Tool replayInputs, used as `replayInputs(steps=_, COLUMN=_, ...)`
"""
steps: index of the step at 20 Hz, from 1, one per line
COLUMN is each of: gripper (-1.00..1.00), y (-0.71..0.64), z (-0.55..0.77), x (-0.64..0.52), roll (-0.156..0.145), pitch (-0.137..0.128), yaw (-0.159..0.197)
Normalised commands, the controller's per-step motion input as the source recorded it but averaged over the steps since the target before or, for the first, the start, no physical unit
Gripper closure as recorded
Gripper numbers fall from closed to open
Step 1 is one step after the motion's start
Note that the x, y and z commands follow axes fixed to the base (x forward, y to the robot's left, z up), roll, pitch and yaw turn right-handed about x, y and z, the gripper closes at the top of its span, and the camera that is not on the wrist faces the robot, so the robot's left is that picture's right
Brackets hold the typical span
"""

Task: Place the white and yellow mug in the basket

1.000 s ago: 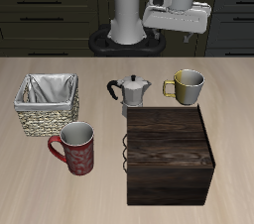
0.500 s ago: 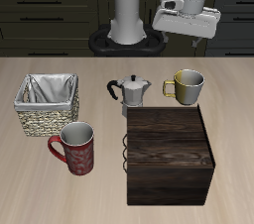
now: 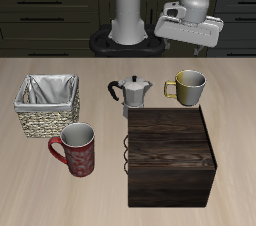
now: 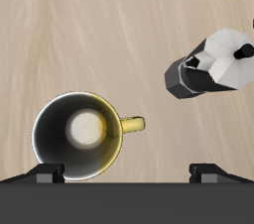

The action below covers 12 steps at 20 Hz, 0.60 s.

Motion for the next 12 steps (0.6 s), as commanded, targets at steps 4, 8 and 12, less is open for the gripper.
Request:
replayInputs(steps=4, gripper=-1.00, y=0.08, z=-0.22, x=-0.06, roll=0.011, pitch=0.051, yaw=-0.045)
replayInputs(steps=8, gripper=-1.00, y=0.08, z=-0.23, x=-0.11, roll=0.036, pitch=0.026, yaw=-0.032)
replayInputs(steps=12, gripper=-1.00, y=0.03, z=-0.08, x=0.02, roll=0.011, pitch=0.002, yaw=-0.013)
